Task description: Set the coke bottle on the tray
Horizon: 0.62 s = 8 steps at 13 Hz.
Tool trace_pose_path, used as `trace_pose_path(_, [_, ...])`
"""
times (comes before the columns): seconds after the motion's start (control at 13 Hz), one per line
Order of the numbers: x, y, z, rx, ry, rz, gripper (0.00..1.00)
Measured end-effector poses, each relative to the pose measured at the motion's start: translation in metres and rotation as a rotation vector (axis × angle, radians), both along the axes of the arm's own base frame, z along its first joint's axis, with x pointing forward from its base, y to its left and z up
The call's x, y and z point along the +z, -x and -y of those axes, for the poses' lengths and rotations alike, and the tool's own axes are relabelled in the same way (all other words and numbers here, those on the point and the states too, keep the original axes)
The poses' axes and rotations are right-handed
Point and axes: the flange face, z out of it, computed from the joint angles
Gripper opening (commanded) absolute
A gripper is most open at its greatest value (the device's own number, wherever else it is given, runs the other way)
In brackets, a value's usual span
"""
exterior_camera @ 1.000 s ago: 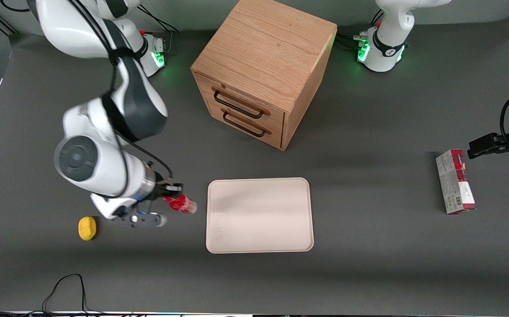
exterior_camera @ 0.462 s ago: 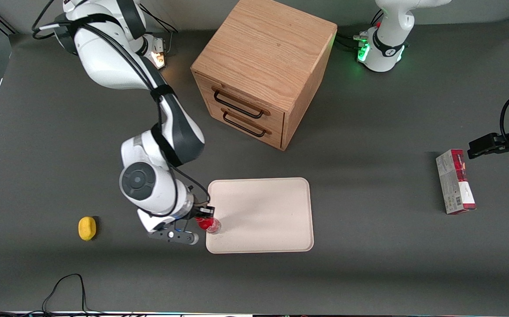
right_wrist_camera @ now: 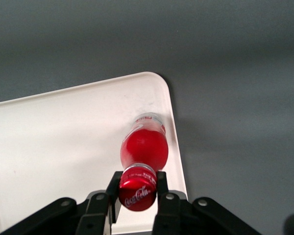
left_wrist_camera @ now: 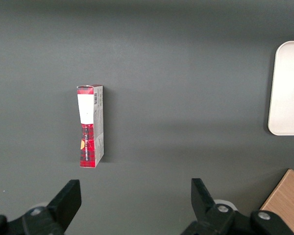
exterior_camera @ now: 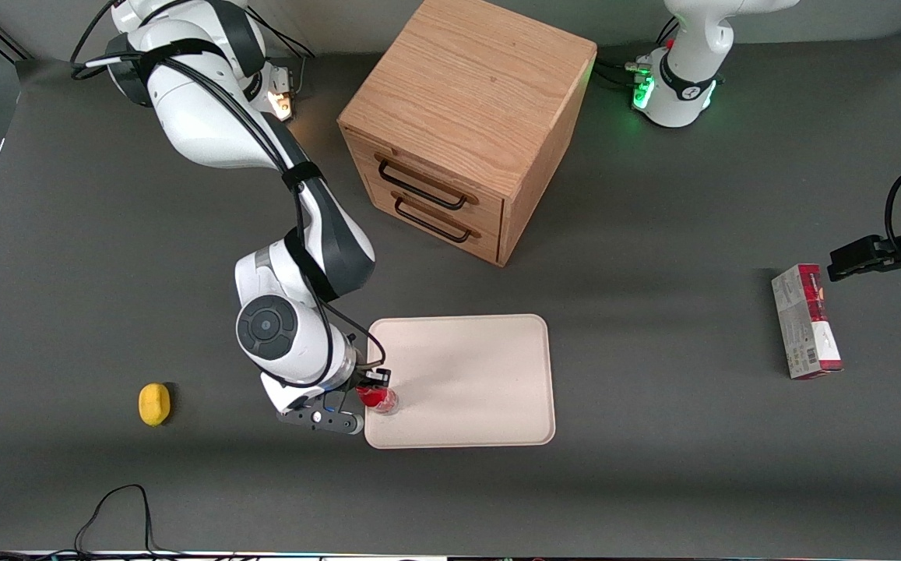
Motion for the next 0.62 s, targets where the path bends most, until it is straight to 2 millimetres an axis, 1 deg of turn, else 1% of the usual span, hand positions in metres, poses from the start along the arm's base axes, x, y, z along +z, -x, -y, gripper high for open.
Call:
trace_pose_path(0.08, [-0.0001,-0.0001,-0.0003,0.0,0.0,0.0,0.37])
trace_pose_path(0.15, [-0.0007,-0.0003,-0.0005,0.0,0.0,0.0,0.99])
trace_pose_path(0.31, [-0.0008,-0.0006,-0.0008,-0.001,0.0,0.002,1.0])
trace_pose_path(0.62, [0.0066,-0.0019,-0.0025,0.001,-0.006,0.015,1.0])
